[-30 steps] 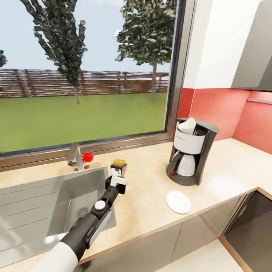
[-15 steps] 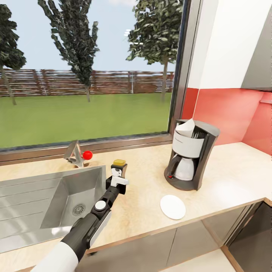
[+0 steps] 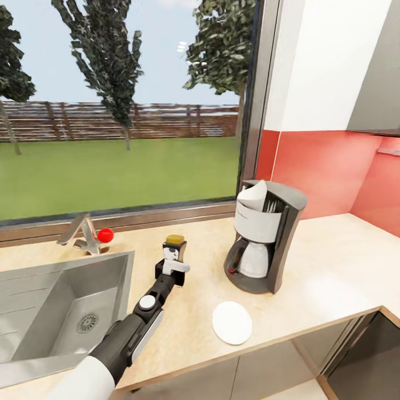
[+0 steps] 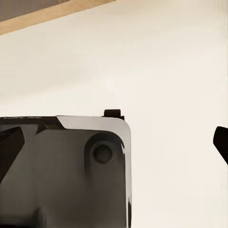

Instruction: Set up a coffee station on the kitchen countertop: keep the coffee maker on the countertop, move the bottle of coffee from the kitchen shelf to the counter next to the coffee maker, place a paper coffee filter on top of the coffee maker, put the saucer next to the coffee maker with the coffee cup on the saucer, and place the electric kettle next to the coffee maker.

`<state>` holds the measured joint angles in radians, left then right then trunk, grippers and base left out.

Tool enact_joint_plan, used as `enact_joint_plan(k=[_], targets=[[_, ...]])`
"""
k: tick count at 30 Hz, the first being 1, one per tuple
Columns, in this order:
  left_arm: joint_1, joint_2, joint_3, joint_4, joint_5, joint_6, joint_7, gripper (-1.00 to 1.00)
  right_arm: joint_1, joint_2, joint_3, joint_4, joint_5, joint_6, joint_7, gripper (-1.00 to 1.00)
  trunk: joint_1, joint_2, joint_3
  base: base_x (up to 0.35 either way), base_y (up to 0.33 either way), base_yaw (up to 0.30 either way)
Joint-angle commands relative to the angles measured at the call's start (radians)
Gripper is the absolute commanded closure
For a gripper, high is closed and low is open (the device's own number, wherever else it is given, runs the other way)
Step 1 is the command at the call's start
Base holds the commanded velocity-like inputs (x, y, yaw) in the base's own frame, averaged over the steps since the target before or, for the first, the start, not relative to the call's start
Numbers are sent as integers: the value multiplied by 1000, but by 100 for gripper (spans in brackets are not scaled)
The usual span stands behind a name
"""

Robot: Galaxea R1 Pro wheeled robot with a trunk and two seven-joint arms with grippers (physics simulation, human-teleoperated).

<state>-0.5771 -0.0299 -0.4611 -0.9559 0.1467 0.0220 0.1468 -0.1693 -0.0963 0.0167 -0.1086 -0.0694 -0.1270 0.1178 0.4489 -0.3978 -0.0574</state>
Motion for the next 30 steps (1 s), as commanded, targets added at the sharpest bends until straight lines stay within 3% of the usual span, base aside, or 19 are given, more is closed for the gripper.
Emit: enact_joint_plan(k=[1,7,12,20,30], targets=[[-1,0,-4,-1,8,3,7,100,-1,0,2,1,-7,-3,5,-100,1,-2,-2,282,-148,0],[0,1,-6,0,8,-5,7,100,-1,0,2,1,-7,-3,5,-100,1,-2,-2,126,-35,0],[2,7,-10,13,9,-95,2,100,-1,0,2,1,-7,-3,5,-100,1,-2,-2,9,-2,0],[1,0,-14,213,-28,-238,-11,100,-1,0,2,2,-7,-3,3,-100,1,-2,-2,0,0,0],[-8,-13,-12,251,-32,-257,-10,100,-1,1,2,3,-7,-3,3,-100,1,-2,-2,0,0,0]])
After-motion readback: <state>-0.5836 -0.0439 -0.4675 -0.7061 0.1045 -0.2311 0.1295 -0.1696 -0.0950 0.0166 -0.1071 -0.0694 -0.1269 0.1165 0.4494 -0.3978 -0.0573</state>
